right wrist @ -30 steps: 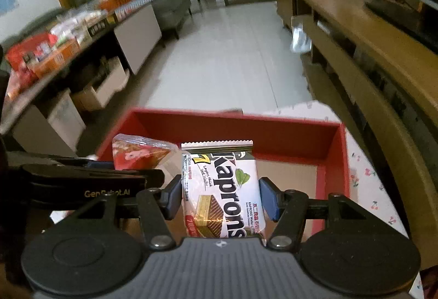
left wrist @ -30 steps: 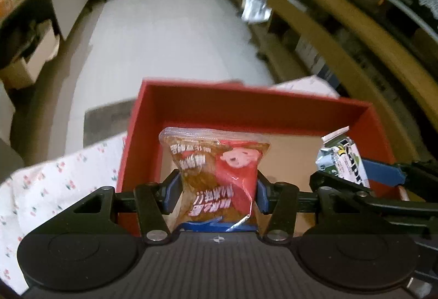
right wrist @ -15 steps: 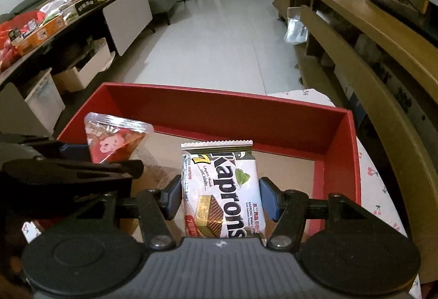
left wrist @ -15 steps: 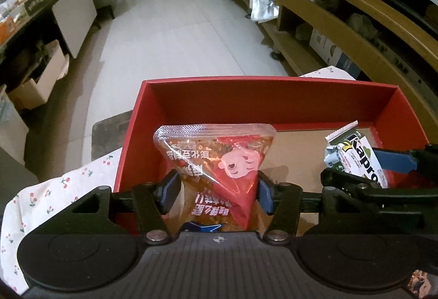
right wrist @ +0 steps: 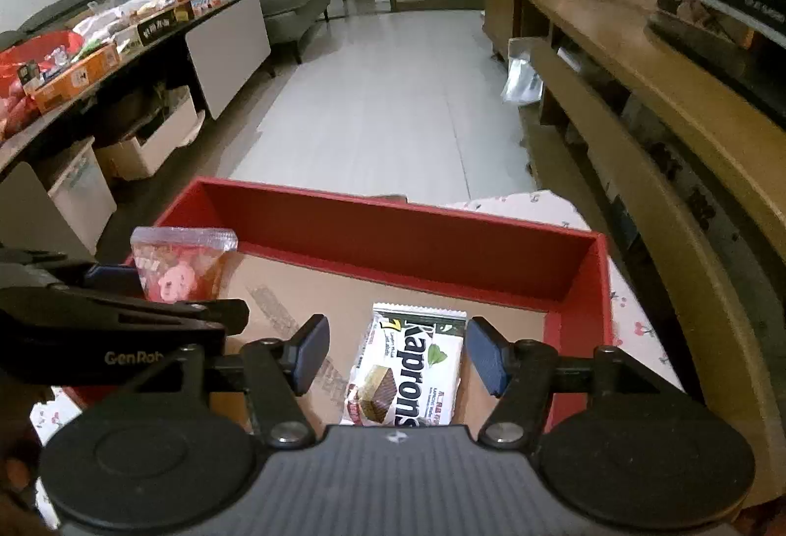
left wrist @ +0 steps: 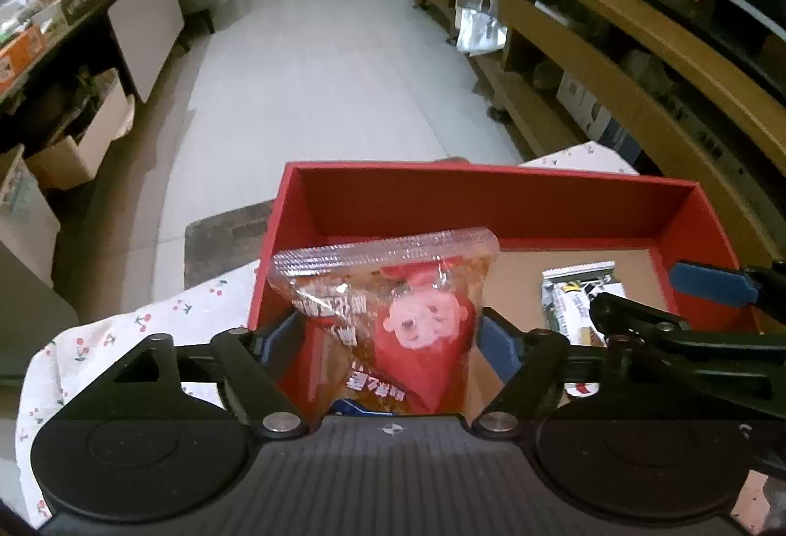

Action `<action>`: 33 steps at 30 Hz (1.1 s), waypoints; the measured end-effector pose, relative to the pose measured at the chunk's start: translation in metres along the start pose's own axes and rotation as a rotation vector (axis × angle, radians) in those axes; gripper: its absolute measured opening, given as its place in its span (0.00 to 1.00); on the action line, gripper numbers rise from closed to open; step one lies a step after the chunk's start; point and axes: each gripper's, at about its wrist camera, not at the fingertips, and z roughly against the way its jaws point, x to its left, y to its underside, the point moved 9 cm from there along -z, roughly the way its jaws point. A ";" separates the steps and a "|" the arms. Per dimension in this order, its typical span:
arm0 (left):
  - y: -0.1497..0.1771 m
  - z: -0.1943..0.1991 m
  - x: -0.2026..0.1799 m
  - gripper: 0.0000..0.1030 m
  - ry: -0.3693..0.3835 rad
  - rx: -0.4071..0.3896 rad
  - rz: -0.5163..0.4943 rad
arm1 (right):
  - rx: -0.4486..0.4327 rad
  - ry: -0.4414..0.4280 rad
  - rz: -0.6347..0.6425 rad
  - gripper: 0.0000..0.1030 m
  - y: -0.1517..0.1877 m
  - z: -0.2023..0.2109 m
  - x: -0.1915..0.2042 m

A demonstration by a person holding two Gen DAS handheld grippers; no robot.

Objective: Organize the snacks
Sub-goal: 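Lower both snacks into the red box and open both tools, then move the left tool back to the pile and grasp the blue foil packet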

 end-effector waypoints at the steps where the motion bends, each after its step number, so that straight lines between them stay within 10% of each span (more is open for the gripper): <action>1: -0.001 0.002 0.001 0.85 -0.002 -0.005 -0.001 | -0.004 0.000 -0.002 0.73 -0.001 0.004 0.000; 33: 0.057 0.099 -0.005 0.88 0.041 -0.038 0.020 | -0.034 -0.074 -0.097 0.74 0.063 0.122 0.036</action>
